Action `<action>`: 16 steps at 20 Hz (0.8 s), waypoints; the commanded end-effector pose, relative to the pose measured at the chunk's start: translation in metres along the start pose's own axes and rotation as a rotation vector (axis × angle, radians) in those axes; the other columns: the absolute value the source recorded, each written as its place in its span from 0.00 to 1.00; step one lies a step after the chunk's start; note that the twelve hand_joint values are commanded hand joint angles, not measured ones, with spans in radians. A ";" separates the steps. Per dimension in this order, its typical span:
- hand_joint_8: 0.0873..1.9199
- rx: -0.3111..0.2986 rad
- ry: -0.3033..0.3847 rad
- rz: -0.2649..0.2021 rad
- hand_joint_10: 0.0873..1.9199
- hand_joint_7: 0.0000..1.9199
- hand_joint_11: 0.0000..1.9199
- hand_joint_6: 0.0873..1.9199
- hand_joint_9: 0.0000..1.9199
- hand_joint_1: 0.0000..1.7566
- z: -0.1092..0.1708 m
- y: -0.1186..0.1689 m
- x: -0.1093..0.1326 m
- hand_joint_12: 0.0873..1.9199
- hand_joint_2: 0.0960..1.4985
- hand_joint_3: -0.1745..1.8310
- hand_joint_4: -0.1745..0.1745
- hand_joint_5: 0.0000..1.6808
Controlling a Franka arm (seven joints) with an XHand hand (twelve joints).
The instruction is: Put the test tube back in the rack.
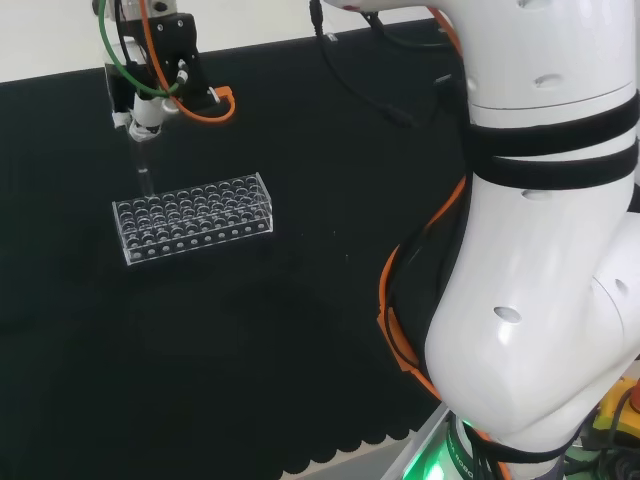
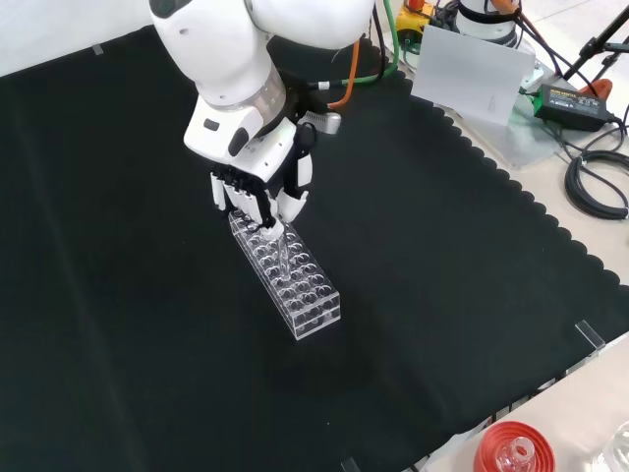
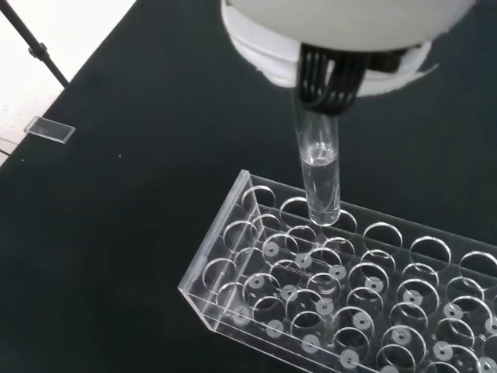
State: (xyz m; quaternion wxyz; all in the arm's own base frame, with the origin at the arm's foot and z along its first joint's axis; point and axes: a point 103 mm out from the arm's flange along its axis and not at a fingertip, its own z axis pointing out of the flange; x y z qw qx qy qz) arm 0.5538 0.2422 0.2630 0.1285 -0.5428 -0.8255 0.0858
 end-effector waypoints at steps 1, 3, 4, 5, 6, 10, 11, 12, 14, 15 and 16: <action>0.36 0.004 -0.002 0.005 0.23 0.73 0.51 0.05 0.70 0.82 0.002 0.001 -0.004 0.59 0.38 0.40 0.00 0.82; 0.36 0.005 0.001 0.005 0.23 0.73 0.51 0.05 0.70 0.82 0.002 0.001 -0.005 0.59 0.38 0.40 0.00 0.82; 0.36 0.006 0.004 0.006 0.23 0.73 0.51 0.05 0.70 0.82 0.003 0.001 -0.005 0.59 0.38 0.40 0.00 0.82; 0.36 0.006 0.005 0.006 0.23 0.73 0.51 0.05 0.70 0.82 0.003 0.001 -0.005 0.59 0.38 0.40 0.00 0.82; 0.36 0.007 0.007 0.006 0.23 0.73 0.51 0.05 0.70 0.82 0.005 0.002 -0.005 0.59 0.38 0.40 0.00 0.82; 0.36 0.007 0.010 0.007 0.23 0.73 0.51 0.05 0.70 0.82 0.006 0.002 -0.006 0.59 0.38 0.40 0.00 0.82; 0.36 0.009 0.010 0.007 0.23 0.73 0.51 0.05 0.70 0.82 0.006 0.002 -0.006 0.59 0.38 0.40 0.00 0.82; 0.36 0.009 0.011 0.007 0.23 0.73 0.51 0.05 0.70 0.82 0.007 0.003 -0.006 0.59 0.38 0.40 0.00 0.82; 0.36 0.011 0.012 0.008 0.23 0.73 0.51 0.05 0.70 0.82 0.007 0.003 -0.006 0.59 0.38 0.40 0.00 0.82; 0.36 0.011 0.014 0.009 0.23 0.73 0.51 0.05 0.70 0.82 0.007 0.003 -0.006 0.59 0.38 0.40 0.00 0.82; 0.36 0.012 0.015 0.010 0.23 0.73 0.51 0.05 0.70 0.82 0.008 0.003 -0.006 0.59 0.38 0.40 0.00 0.82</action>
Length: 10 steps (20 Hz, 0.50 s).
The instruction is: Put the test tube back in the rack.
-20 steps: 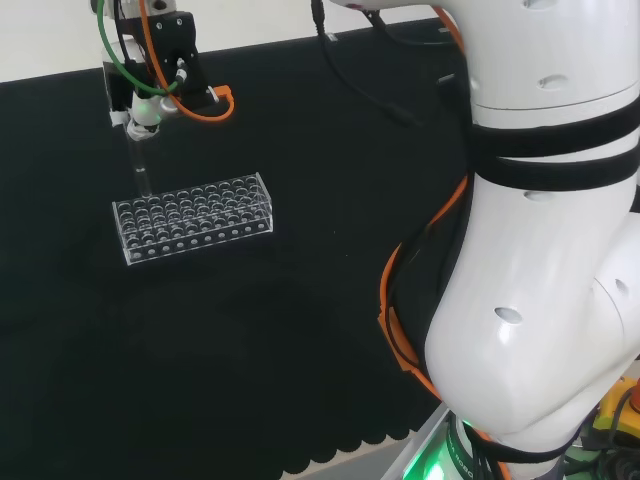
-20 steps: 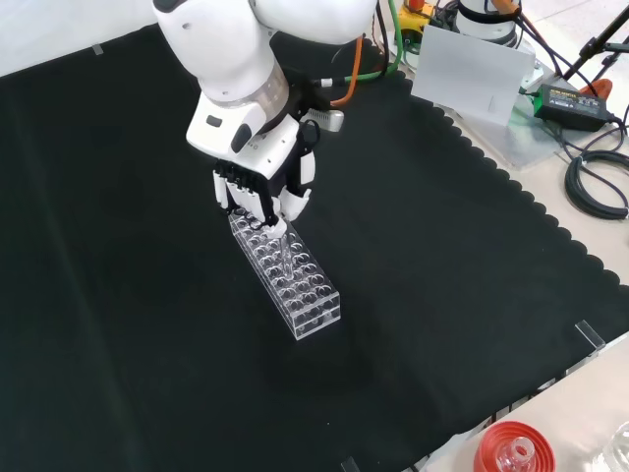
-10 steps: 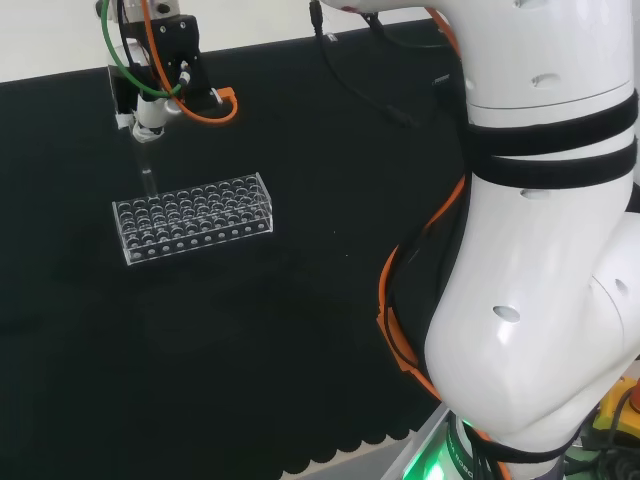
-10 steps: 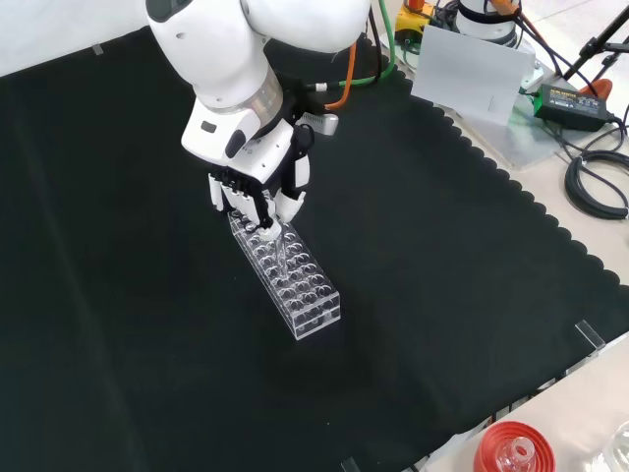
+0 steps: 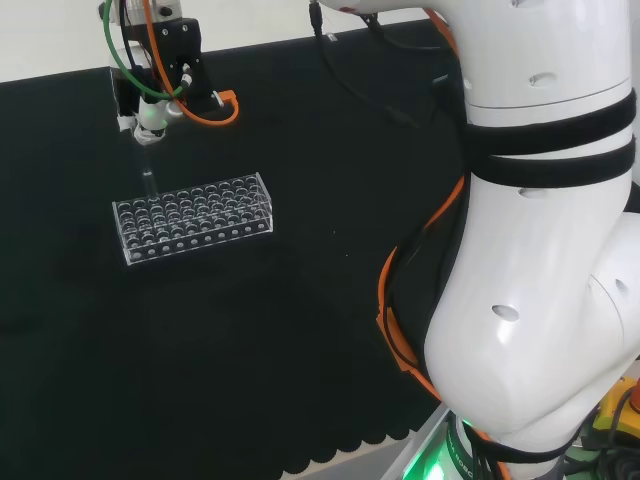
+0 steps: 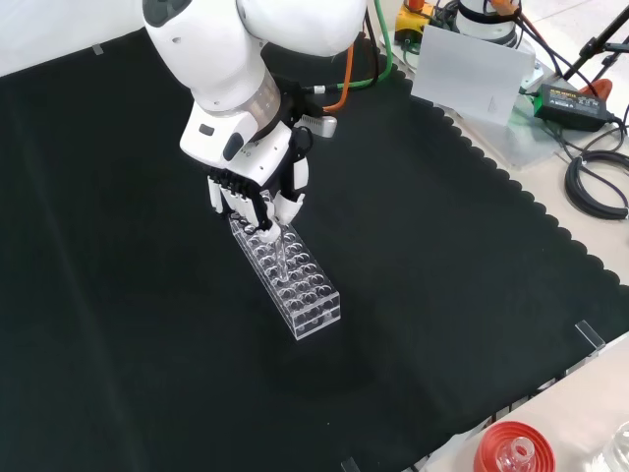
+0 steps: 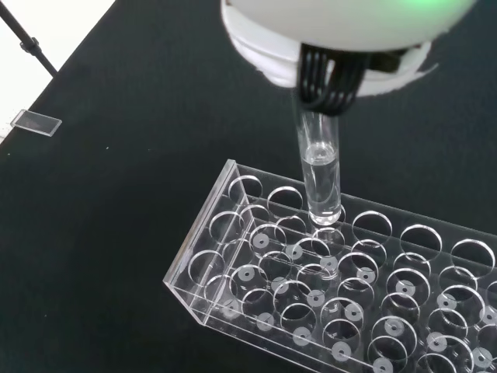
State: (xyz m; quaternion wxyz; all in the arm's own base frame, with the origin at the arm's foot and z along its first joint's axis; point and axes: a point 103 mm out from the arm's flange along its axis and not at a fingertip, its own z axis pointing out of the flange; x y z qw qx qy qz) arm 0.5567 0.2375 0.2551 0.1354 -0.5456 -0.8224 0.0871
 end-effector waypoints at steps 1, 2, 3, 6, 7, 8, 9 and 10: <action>0.36 0.004 0.005 0.004 0.23 0.73 0.51 0.05 0.70 0.82 0.001 0.001 0.000 0.59 0.38 0.40 0.00 0.82; 0.36 0.005 0.007 0.003 0.23 0.73 0.51 0.05 0.70 0.82 0.002 0.001 0.000 0.59 0.38 0.40 0.00 0.82; 0.36 0.006 0.008 0.004 0.23 0.73 0.51 0.05 0.70 0.82 0.003 0.001 0.000 0.59 0.38 0.40 0.00 0.82; 0.36 0.007 0.013 0.002 0.23 0.73 0.51 0.05 0.70 0.82 0.006 0.003 0.001 0.59 0.38 0.40 0.00 0.83; 0.36 0.009 0.013 0.002 0.23 0.73 0.51 0.05 0.70 0.82 0.007 0.003 0.001 0.59 0.38 0.40 0.00 0.83; 0.36 0.009 0.014 0.003 0.23 0.73 0.51 0.05 0.70 0.82 0.008 0.004 0.002 0.59 0.38 0.40 0.00 0.83; 0.36 0.010 0.015 0.004 0.23 0.73 0.51 0.05 0.70 0.82 0.009 0.004 0.002 0.59 0.38 0.40 0.00 0.83; 0.36 0.010 0.017 0.005 0.23 0.73 0.51 0.05 0.70 0.82 0.010 0.004 0.001 0.59 0.38 0.40 0.00 0.83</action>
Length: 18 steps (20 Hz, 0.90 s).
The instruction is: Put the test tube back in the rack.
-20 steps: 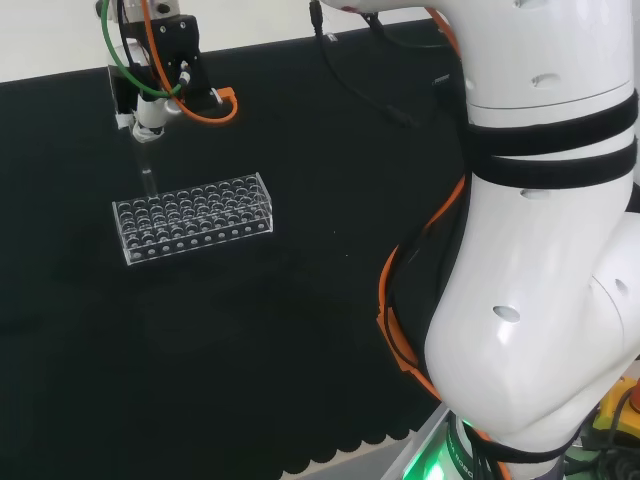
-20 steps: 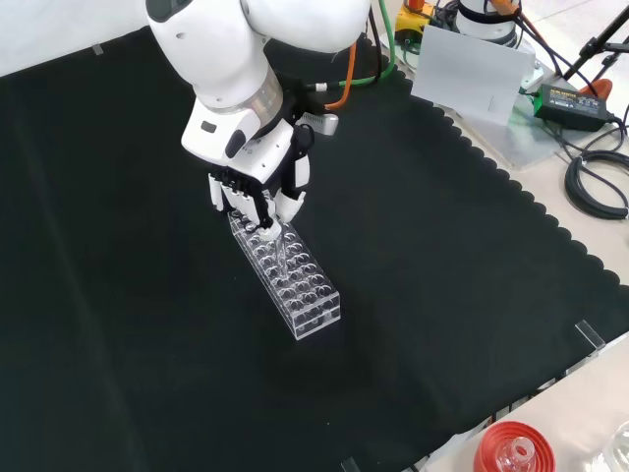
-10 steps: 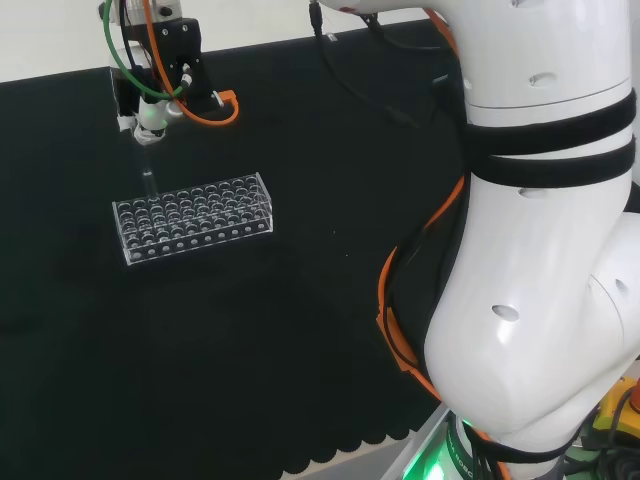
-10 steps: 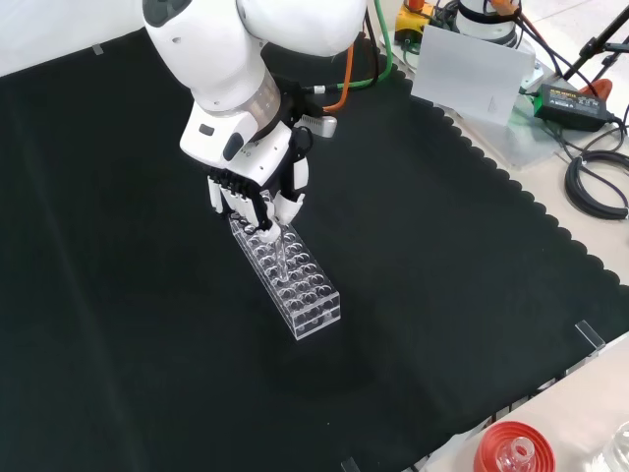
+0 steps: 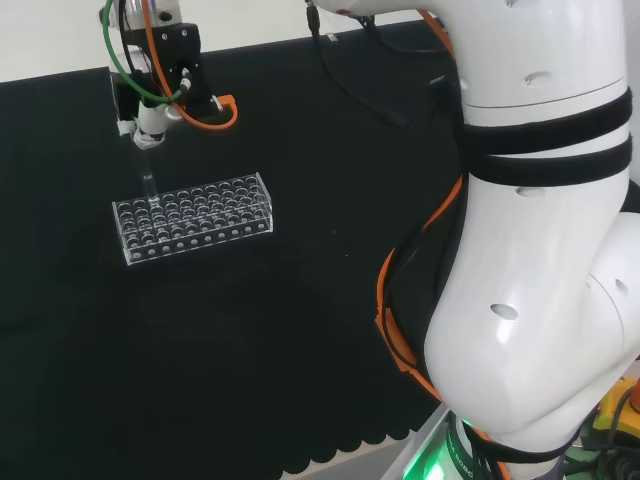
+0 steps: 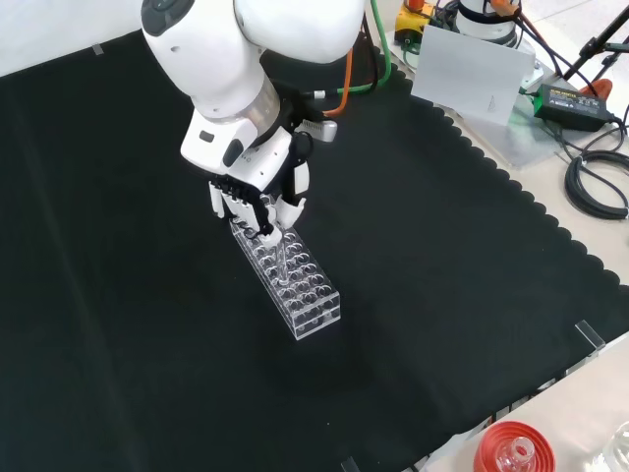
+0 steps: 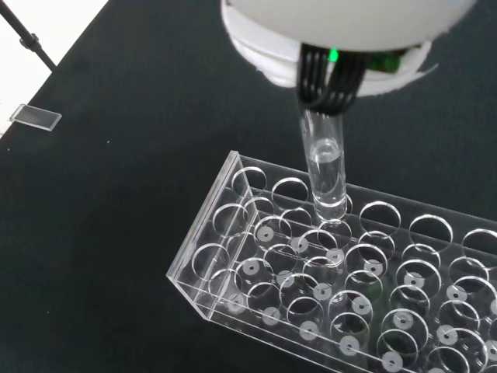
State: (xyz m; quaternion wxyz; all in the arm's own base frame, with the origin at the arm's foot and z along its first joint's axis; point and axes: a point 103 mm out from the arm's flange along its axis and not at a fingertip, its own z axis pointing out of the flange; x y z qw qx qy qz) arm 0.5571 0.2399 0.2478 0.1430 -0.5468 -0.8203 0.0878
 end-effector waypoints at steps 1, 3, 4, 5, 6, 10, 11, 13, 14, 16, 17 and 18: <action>0.36 0.003 0.006 0.003 0.23 0.73 0.51 0.05 0.70 0.82 0.004 0.002 0.000 0.59 0.38 0.40 0.00 0.83; 0.35 0.004 0.008 0.003 0.23 0.73 0.51 0.04 0.70 0.82 0.005 0.002 -0.001 0.59 0.38 0.40 0.00 0.83; 0.35 0.004 0.008 0.004 0.23 0.73 0.51 0.04 0.70 0.82 0.006 0.002 -0.001 0.59 0.38 0.40 0.00 0.83; 0.35 0.006 0.009 0.005 0.23 0.73 0.51 0.04 0.70 0.82 0.006 0.002 -0.002 0.59 0.38 0.40 0.00 0.83; 0.35 0.006 0.009 0.006 0.23 0.73 0.51 0.04 0.70 0.82 0.006 0.002 -0.002 0.59 0.38 0.40 0.00 0.83; 0.35 0.007 0.014 0.010 0.23 0.73 0.51 0.04 0.70 0.82 0.011 0.002 -0.001 0.59 0.38 0.40 0.00 0.83; 0.35 0.007 0.019 0.011 0.23 0.73 0.51 0.04 0.70 0.82 0.014 0.002 -0.001 0.59 0.38 0.40 0.00 0.83; 0.35 0.007 0.027 0.012 0.22 0.73 0.51 0.04 0.70 0.82 0.016 0.003 -0.001 0.59 0.38 0.40 0.00 0.83; 0.35 0.008 0.029 0.013 0.22 0.73 0.51 0.04 0.70 0.82 0.016 0.003 -0.001 0.59 0.38 0.40 0.00 0.83; 0.35 0.008 0.032 0.013 0.22 0.73 0.51 0.04 0.70 0.82 0.016 0.003 -0.002 0.59 0.38 0.40 0.00 0.83; 0.35 0.008 0.033 0.014 0.22 0.73 0.51 0.04 0.70 0.82 0.017 0.004 -0.002 0.59 0.38 0.40 0.00 0.83; 0.35 0.009 0.034 0.014 0.22 0.73 0.51 0.04 0.70 0.82 0.017 0.004 -0.002 0.59 0.38 0.40 0.00 0.83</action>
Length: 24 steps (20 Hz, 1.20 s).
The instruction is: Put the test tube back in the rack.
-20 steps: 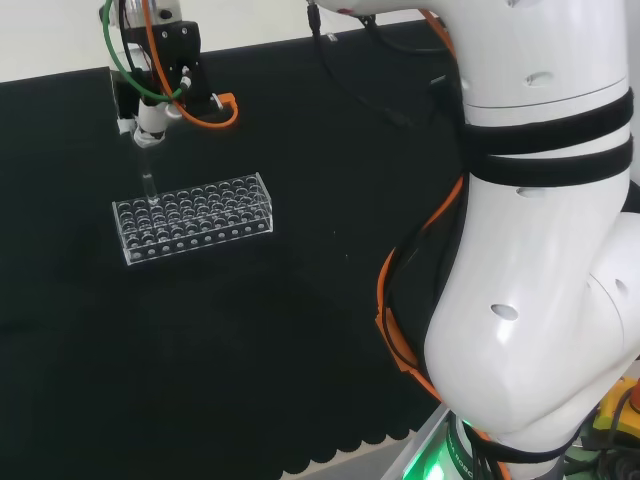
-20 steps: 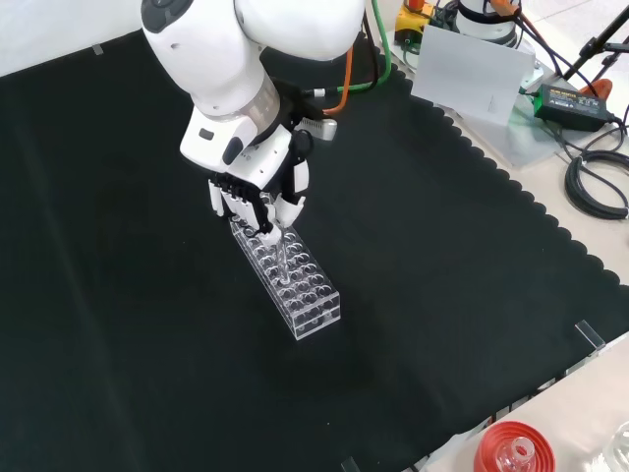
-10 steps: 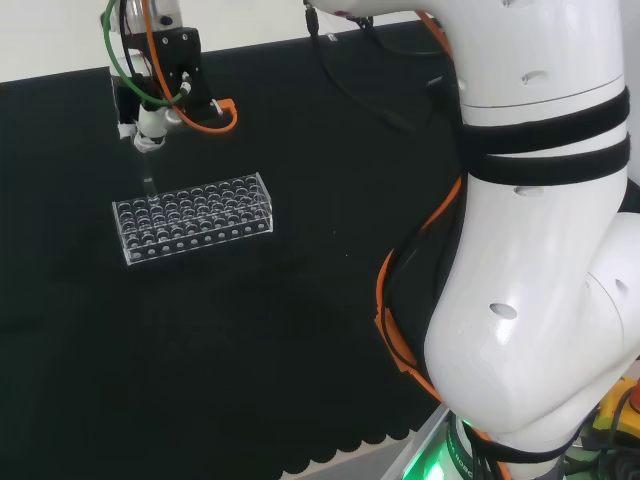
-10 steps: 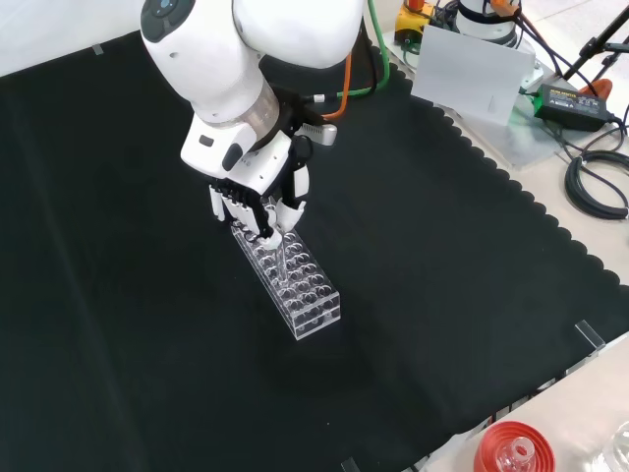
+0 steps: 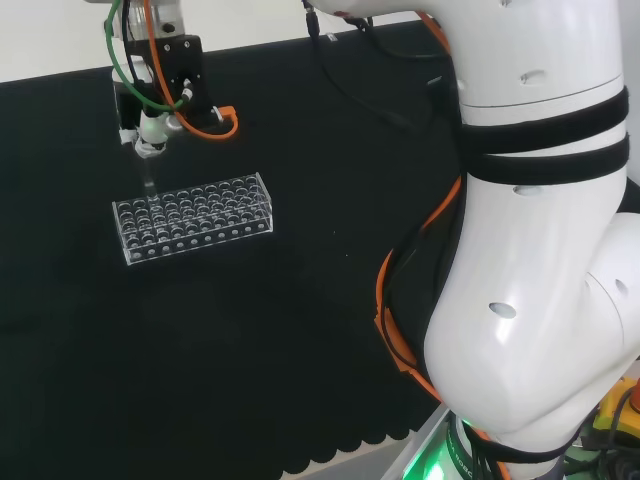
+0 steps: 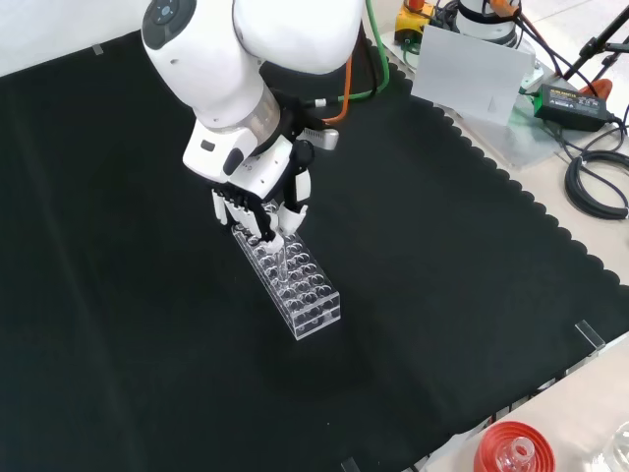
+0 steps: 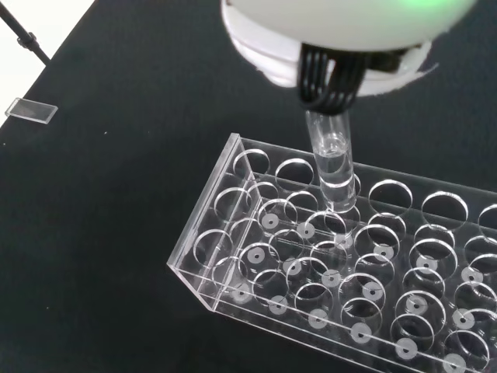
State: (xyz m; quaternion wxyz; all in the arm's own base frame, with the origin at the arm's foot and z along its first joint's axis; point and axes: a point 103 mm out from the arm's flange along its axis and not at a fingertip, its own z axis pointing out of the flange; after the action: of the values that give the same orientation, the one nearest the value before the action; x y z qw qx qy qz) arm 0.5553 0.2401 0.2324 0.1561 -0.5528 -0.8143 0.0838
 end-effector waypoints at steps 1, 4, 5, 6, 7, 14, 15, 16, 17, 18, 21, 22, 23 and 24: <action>0.35 0.002 0.004 0.002 0.22 0.73 0.51 0.04 0.70 0.82 0.003 0.001 -0.001 0.59 0.38 0.40 0.00 0.83; 0.35 0.007 0.006 0.004 0.22 0.73 0.51 0.04 0.70 0.82 0.003 0.003 -0.001 0.59 0.38 0.40 0.00 0.83; 0.35 0.008 0.007 0.004 0.22 0.73 0.51 0.04 0.70 0.82 0.004 0.003 -0.001 0.59 0.38 0.40 0.00 0.83; 0.35 0.010 0.007 0.005 0.22 0.73 0.51 0.04 0.70 0.82 0.004 0.004 -0.001 0.59 0.38 0.40 0.00 0.83; 0.35 0.011 0.007 0.006 0.22 0.73 0.51 0.04 0.70 0.82 0.004 0.004 -0.001 0.59 0.38 0.40 0.00 0.83; 0.35 0.022 0.011 0.007 0.22 0.73 0.51 0.04 0.70 0.82 0.008 0.008 -0.002 0.59 0.38 0.40 0.00 0.83; 0.35 0.024 0.012 0.006 0.22 0.73 0.51 0.04 0.70 0.82 0.009 0.009 -0.002 0.59 0.38 0.40 0.00 0.83; 0.35 0.027 0.014 0.006 0.22 0.73 0.51 0.04 0.70 0.82 0.012 0.011 -0.002 0.59 0.38 0.40 0.00 0.83; 0.35 0.028 0.014 0.004 0.22 0.73 0.51 0.04 0.70 0.82 0.015 0.013 -0.002 0.59 0.38 0.40 0.00 0.83; 0.35 0.027 0.016 0.003 0.22 0.73 0.51 0.04 0.70 0.82 0.018 0.015 -0.002 0.59 0.38 0.40 0.00 0.83; 0.35 0.025 0.020 -0.001 0.22 0.73 0.51 0.04 0.70 0.82 0.021 0.016 -0.002 0.59 0.38 0.40 0.00 0.83; 0.35 0.025 0.019 0.000 0.22 0.73 0.51 0.04 0.70 0.82 0.021 0.015 -0.002 0.59 0.38 0.40 0.00 0.83; 0.35 0.024 0.021 0.001 0.22 0.73 0.51 0.04 0.70 0.82 0.021 0.015 -0.002 0.59 0.38 0.40 0.00 0.83; 0.35 0.023 0.022 0.001 0.22 0.73 0.51 0.04 0.70 0.82 0.022 0.015 -0.002 0.59 0.38 0.40 0.00 0.83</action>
State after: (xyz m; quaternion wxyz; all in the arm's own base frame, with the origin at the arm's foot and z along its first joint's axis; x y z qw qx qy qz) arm 0.5624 0.2448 0.2081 0.1703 -0.5523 -0.8112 0.0888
